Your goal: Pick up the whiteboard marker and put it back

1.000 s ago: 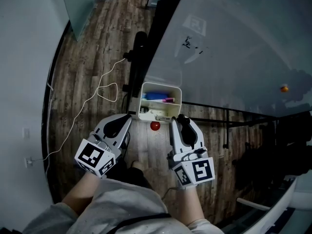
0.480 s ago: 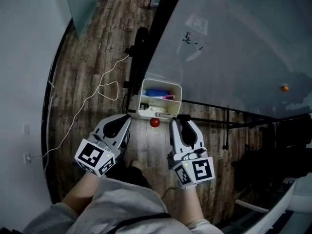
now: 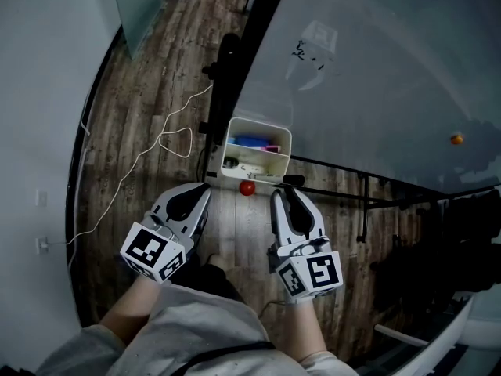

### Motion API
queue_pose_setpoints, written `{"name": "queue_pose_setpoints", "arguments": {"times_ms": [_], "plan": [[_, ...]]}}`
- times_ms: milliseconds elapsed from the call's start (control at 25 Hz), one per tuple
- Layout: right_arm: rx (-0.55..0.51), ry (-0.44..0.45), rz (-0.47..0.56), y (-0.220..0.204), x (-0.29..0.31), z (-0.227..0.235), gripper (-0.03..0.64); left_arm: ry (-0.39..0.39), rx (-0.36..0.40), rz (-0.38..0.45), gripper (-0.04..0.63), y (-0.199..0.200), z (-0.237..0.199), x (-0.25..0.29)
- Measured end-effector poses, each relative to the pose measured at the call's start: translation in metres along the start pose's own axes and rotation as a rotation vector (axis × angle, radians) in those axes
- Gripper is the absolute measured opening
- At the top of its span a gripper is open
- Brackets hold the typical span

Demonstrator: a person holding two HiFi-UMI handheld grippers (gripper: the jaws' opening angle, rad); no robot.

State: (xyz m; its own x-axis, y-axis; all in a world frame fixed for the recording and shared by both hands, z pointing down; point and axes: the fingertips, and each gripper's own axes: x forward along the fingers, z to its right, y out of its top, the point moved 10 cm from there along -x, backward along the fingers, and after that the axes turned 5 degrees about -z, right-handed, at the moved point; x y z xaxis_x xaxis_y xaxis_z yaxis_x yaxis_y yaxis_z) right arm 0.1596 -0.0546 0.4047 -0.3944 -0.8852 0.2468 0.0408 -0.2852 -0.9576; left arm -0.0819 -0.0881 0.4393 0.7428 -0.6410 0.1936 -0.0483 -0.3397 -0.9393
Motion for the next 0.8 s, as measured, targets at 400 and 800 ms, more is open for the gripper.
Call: {"name": "queue_pose_setpoints", "arguments": {"times_ms": [400,800], "plan": [[-0.012,0.051,0.003,-0.003,-0.019,-0.004,0.091,0.038,-0.001,0.025,0.012,0.000,0.026,-0.013],[-0.036,0.100,0.033,0.004,-0.041,-0.014,0.064,0.042,0.024,0.061,0.012,0.001,0.056,-0.025]]}}
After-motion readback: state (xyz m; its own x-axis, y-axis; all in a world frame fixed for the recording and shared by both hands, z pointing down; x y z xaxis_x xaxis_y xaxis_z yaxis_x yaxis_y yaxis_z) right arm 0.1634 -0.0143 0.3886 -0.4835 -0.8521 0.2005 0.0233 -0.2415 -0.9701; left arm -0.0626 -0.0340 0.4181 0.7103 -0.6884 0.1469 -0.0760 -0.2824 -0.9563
